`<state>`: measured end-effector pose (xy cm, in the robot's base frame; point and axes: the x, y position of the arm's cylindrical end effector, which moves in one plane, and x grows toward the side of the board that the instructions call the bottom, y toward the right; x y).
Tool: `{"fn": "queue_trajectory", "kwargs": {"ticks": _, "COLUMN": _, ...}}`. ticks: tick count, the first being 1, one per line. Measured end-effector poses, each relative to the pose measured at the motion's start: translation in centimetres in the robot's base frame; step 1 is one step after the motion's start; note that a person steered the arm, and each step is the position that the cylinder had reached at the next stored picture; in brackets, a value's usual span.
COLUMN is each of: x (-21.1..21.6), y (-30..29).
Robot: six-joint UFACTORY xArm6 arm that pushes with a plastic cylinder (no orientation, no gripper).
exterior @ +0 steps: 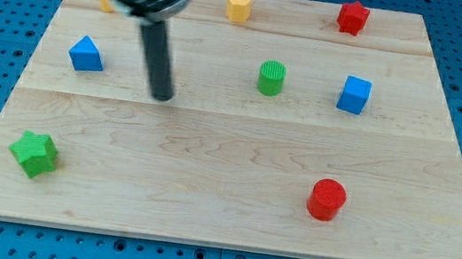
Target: Place a green circle to the center of the board
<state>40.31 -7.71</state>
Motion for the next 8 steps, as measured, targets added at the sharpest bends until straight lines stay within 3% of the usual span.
{"fn": "queue_trajectory", "kwargs": {"ticks": 2, "x": -8.6, "y": 9.2}}
{"fn": "queue_trajectory", "kwargs": {"ticks": 3, "x": -7.4, "y": 14.8}}
{"fn": "queue_trajectory", "kwargs": {"ticks": 5, "x": -2.3, "y": 9.1}}
{"fn": "queue_trajectory", "kwargs": {"ticks": 8, "x": -3.0, "y": 7.6}}
